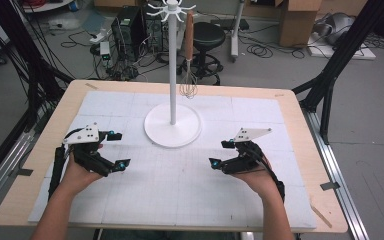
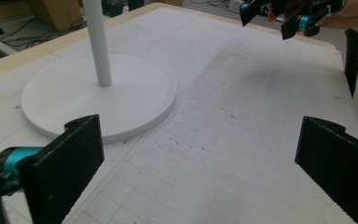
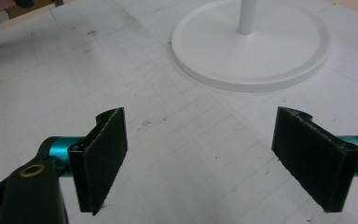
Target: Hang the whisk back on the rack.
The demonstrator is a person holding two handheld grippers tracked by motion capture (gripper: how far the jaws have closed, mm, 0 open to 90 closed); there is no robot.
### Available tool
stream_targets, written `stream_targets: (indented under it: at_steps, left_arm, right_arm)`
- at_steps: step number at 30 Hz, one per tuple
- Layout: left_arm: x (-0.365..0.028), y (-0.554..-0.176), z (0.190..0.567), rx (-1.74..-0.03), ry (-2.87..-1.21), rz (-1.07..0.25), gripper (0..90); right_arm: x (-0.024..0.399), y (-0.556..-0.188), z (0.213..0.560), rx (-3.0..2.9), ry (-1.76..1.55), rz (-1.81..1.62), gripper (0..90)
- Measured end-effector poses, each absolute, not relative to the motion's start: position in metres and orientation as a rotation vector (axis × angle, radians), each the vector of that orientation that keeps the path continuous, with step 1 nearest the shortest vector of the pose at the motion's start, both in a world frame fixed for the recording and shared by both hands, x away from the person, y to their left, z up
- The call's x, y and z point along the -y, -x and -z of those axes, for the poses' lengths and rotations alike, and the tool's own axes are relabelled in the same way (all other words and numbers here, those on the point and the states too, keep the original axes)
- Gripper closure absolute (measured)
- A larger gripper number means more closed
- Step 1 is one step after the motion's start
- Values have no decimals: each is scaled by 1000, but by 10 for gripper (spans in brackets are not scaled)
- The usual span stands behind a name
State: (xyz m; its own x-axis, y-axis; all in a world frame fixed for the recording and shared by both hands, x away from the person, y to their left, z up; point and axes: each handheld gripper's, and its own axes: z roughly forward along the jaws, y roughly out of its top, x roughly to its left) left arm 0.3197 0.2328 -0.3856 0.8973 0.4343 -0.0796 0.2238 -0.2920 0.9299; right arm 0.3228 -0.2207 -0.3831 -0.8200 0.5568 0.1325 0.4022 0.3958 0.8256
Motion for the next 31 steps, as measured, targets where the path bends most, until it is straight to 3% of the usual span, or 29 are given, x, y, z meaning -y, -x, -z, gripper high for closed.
stream_targets:
  at_steps: [31]
  left_arm:
    - [-233, -319, 385, -489, -1880, -228, 16]
  right_arm:
    - [218, -321, 383, -2488, -854, -1389, 173]
